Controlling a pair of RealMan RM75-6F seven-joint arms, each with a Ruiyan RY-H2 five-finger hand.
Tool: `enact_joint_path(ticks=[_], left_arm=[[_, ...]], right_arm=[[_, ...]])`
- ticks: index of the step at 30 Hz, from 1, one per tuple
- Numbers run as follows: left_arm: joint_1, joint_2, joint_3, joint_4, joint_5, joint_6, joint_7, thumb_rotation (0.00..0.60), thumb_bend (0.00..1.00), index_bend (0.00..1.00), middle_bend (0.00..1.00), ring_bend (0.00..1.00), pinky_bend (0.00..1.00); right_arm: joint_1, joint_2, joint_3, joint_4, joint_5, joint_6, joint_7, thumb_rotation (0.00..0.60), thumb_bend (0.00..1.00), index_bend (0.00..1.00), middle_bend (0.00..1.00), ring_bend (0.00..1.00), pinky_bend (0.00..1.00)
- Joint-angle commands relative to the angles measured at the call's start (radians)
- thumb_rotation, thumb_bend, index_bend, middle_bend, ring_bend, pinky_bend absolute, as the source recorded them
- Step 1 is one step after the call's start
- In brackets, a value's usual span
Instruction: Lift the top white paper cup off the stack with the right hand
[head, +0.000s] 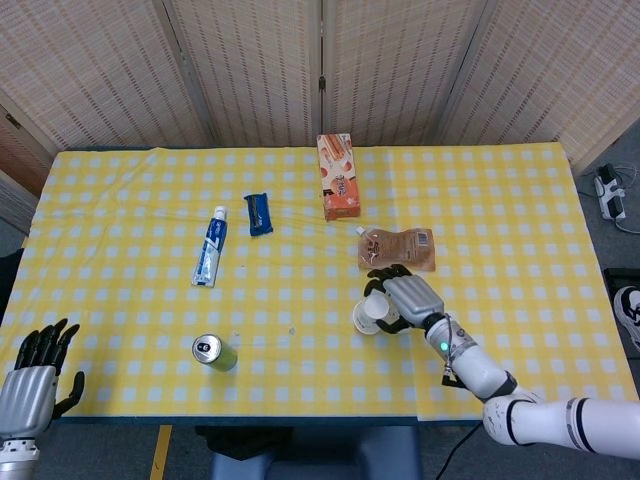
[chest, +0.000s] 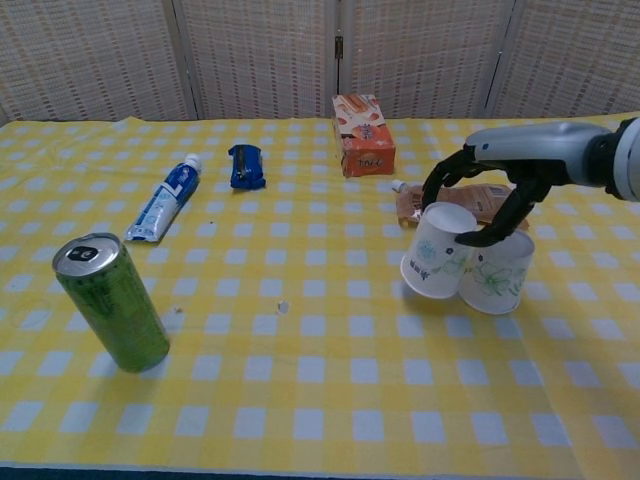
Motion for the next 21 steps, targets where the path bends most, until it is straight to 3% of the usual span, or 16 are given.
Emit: enact_joint_path(ticks=[1, 21], left_arm=[[-0.001, 0.000, 0.000, 0.001, -0.001, -0.003, 0.000, 0.600, 0.56, 0.13, 0.07, 0.04, 0.00], [0.001, -0.005, 0.000, 0.019, -0.007, -0.009, -0.017, 0.600, 0.56, 0.13, 0.07, 0.04, 0.00]], right_arm=[[0.008, -0.016, -0.007, 0.015, 0.008, -0.001, -0.008, 0.600, 0.39, 0.37, 0.16, 0.11, 0.03], [0.035, -0.069, -0.022, 0.071, 0.044, 0.008, -0.034, 0.600, 0.39, 0.36, 0.16, 0.11, 0.03]])
